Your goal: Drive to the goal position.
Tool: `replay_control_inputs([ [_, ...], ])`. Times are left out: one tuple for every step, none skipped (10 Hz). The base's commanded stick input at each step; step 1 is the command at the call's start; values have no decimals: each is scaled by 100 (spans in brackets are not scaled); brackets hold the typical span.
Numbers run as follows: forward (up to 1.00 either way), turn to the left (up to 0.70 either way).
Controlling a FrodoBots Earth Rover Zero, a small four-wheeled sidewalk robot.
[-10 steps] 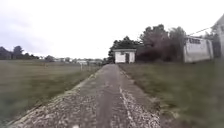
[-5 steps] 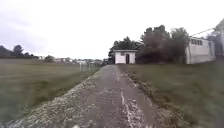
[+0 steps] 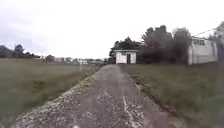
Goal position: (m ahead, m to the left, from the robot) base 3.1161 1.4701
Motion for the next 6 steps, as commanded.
replay_control_inputs([
  [100,0],
  [100,0],
  [100,0],
  [100,0],
  [100,0],
  [100,0],
])
